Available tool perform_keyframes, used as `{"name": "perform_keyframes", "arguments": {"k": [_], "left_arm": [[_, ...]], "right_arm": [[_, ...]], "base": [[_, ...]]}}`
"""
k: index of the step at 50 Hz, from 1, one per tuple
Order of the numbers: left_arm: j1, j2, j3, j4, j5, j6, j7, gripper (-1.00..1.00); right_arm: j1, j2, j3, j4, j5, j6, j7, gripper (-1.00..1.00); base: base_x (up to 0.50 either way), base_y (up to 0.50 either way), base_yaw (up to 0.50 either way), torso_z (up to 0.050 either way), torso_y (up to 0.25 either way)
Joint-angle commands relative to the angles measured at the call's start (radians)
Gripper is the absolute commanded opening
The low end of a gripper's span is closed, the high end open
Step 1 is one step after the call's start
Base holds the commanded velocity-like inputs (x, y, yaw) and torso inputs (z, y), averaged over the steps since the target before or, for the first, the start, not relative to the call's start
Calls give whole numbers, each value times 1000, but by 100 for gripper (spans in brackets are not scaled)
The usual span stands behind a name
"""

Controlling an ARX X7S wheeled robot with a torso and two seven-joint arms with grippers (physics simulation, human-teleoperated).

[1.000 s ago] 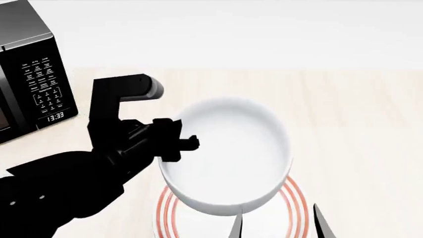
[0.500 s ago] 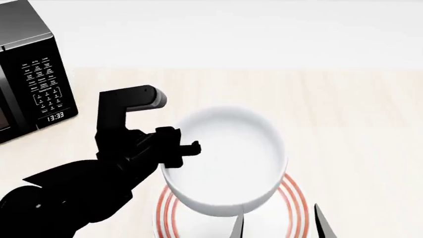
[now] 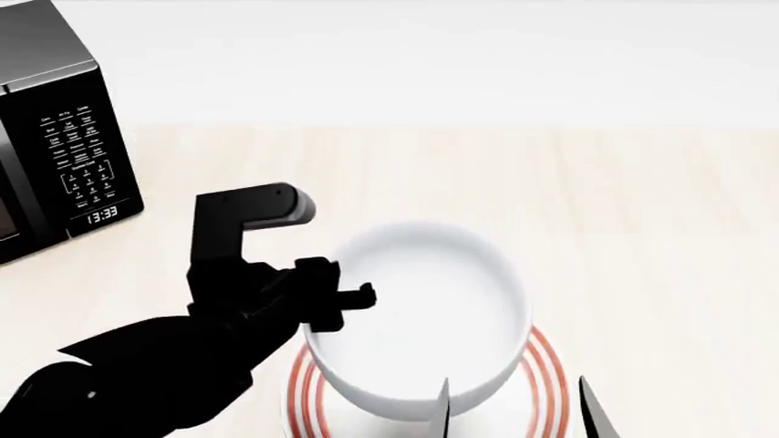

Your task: Pick up the white bowl and put it on the plate.

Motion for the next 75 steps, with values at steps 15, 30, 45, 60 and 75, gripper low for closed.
{"name": "perform_keyframes", "arguments": {"k": [15, 30, 45, 60, 75], "left_arm": [[2, 5, 29, -55, -14, 60, 21, -100], [-2, 11, 55, -114, -12, 94, 43, -100], [-5, 17, 80, -171, -17, 130, 67, -100], [-7, 19, 102, -203, -25, 159, 74, -100], [-21, 31, 138, -261, -27, 176, 90, -100]], "right_arm": [[2, 5, -6, 6, 4, -4, 3, 100], [3, 9, -8, 8, 5, -6, 7, 100], [3, 12, -12, 12, 6, -11, 9, 100], [4, 14, -16, 13, 8, -13, 11, 100], [6, 17, -18, 14, 12, -14, 14, 100]], "base": [[0, 0, 0, 0, 1], [0, 0, 0, 0, 0], [0, 0, 0, 0, 1], [0, 0, 0, 0, 1], [0, 0, 0, 0, 1]]}}
